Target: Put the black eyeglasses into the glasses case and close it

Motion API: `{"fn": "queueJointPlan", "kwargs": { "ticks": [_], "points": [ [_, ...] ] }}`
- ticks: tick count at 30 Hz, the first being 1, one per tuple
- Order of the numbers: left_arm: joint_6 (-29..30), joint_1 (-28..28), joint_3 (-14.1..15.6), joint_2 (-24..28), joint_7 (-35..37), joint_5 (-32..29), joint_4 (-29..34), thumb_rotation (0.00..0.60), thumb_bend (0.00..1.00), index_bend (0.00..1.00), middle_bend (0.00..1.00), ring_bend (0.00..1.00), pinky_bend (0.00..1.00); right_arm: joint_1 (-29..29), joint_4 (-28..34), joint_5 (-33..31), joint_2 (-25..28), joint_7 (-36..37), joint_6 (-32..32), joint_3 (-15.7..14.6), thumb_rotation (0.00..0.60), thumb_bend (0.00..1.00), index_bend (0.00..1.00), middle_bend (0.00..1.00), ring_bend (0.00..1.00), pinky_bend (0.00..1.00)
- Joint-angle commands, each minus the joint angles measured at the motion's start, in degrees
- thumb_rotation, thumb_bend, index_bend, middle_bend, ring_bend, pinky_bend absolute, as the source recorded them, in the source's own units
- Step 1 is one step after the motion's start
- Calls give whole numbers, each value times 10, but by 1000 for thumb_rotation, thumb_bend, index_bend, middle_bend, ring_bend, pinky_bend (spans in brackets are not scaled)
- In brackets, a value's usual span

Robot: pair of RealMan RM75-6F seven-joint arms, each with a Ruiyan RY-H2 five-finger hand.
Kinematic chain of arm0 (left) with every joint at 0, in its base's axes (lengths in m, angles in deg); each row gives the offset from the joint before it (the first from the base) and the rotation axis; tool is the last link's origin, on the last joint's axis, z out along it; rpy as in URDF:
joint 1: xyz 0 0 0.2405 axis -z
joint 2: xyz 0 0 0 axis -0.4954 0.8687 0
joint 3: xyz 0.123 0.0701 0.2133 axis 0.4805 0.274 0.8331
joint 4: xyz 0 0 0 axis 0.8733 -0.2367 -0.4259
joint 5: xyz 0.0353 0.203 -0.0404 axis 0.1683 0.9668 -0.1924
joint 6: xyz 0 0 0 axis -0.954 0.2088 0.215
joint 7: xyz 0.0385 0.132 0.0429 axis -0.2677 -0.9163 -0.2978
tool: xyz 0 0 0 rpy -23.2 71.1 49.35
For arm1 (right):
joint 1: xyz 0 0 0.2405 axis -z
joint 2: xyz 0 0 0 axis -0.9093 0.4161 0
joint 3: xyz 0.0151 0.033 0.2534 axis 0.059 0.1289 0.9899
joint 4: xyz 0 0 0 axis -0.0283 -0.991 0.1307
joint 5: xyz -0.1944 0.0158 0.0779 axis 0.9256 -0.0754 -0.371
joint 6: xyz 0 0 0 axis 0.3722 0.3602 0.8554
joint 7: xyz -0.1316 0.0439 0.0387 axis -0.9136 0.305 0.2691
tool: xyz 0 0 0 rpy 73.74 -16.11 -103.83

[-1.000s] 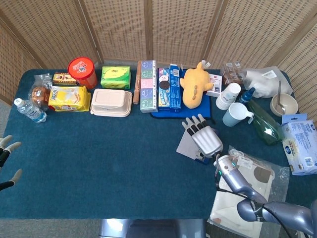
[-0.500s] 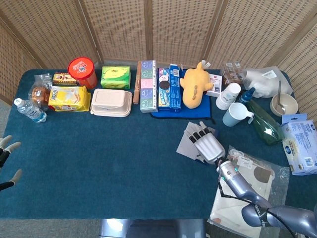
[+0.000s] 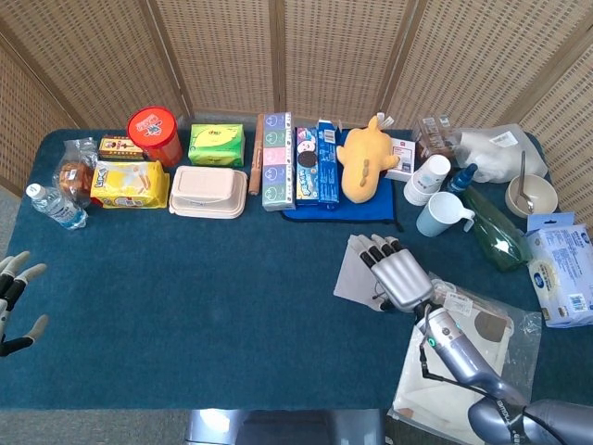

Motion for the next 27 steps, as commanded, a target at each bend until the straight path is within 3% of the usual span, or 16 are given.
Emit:
{"fn": "queueJointPlan", "kwargs": {
  "ticks": [1,7,13,19,27],
  "points": [
    [0,0,0,0,-1,-1,1,600,316,138,45,0,0,3,46,-32,44,59,-3,39,344,148,0,215,272,344],
    [-3,2,-1,0,-3,-1,3,600,317,138,44,0,0,-8,82,-131,92,99,-53,73,294,150,0,273,365,407],
    [-7,7,-3,0,-6,1,6,600,317,137,43,0,0,-31,78,-226,124,122,-122,84,278,158,0,301,373,419],
    [-10,9,-2,1,-9,2,10,600,315,136,43,0,0,-52,42,-273,125,121,-176,62,276,163,0,302,374,422],
    [-13,10,0,4,-15,4,18,600,315,134,43,0,0,-64,5,-292,106,102,-199,25,277,170,0,303,374,422]
  ]
}}
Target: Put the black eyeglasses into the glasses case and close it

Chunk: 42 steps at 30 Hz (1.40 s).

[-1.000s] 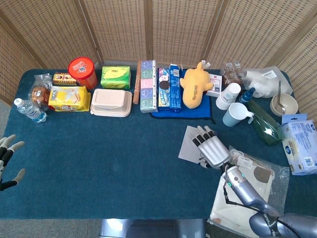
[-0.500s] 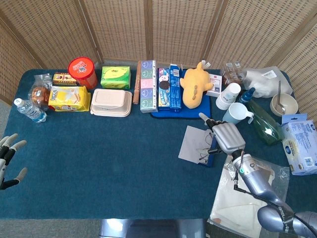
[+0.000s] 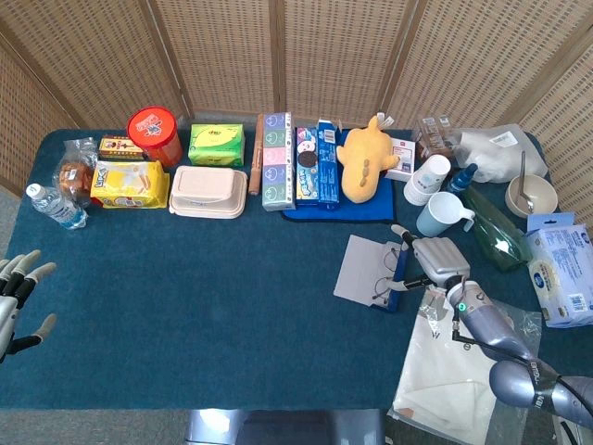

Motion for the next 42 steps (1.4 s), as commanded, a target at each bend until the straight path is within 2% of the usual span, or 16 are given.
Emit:
{"fn": "queueJointPlan", "kwargs": {
  "ticks": [1,7,16,31,42],
  "points": [
    [0,0,1,1,-1,1,2,600,315,134,43,0,0,-5,-13,-9,-8,-7,-8,-13,280,171,0,303,374,422],
    [-1,1,2,3,-5,2,8,600,316,129,43,0,0,-7,-32,-16,-16,-13,-8,-33,277,172,0,303,374,423],
    [0,-1,3,3,-11,0,12,600,315,127,43,0,0,-21,-59,-30,-26,-12,-18,-41,275,172,0,304,374,422],
    [9,-9,5,5,-13,-3,12,600,316,126,44,0,0,-64,-90,-45,-58,-10,-52,-39,268,172,0,279,371,405],
    [14,-14,6,4,-10,-6,8,600,315,126,43,0,0,-104,-71,-27,-80,-17,-73,-39,265,173,0,279,371,398]
  ]
}}
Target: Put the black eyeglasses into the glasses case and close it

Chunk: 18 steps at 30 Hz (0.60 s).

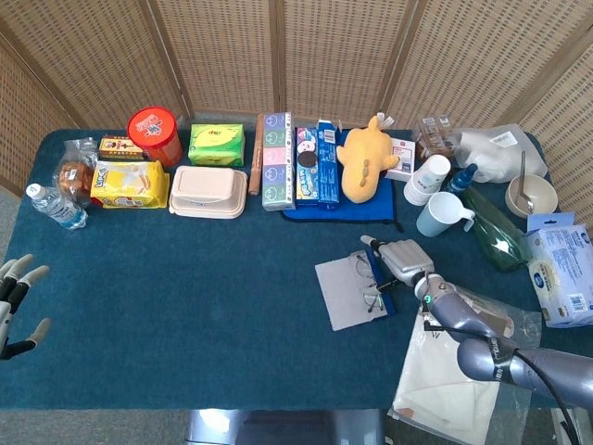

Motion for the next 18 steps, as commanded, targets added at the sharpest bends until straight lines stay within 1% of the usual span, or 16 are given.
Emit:
{"fn": "queueJointPlan", "kwargs": {
  "ticks": [1,5,10,18],
  "points": [
    [1,-1,0,0,1,-1,-1,600,315,126,43,0,0,-8,9,7,-5,-4,-1,-1,264,173,0,279,371,398],
    [3,-5,2,1,4,-3,-4,600,314,126,43,0,0,-20,31,18,-11,-8,-5,-2,263,170,0,279,371,388],
    [4,-8,3,-2,11,-4,-11,600,315,126,42,0,0,-39,68,28,-17,-21,-8,-12,255,171,0,279,371,383],
    [3,-9,3,-5,23,-3,-23,600,315,125,41,0,0,-54,120,32,-14,-37,14,-29,251,169,0,278,371,384]
  ]
}}
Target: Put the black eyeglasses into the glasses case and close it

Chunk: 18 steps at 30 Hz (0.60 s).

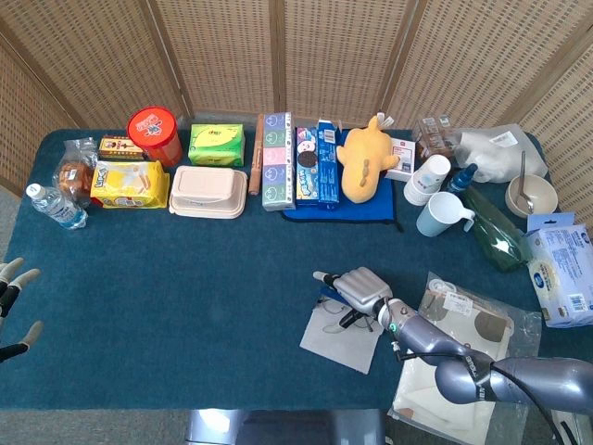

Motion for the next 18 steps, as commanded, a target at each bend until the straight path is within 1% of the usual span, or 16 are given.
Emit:
{"fn": "queueJointPlan", "kwargs": {
  "ticks": [1,8,18],
  "points": [
    [-1,0,0,-1,3,0,-3,600,315,125,41,0,0,-6,19,-1,2,-8,12,-10,252,168,0,279,371,384],
    [0,-3,1,-5,14,1,-13,600,315,125,42,0,0,-7,68,-7,12,-25,43,-33,243,165,0,279,371,384],
    [0,-5,2,-9,24,2,-22,600,315,125,43,0,0,7,131,-11,33,-37,84,-62,250,160,0,280,371,385]
  ]
}}
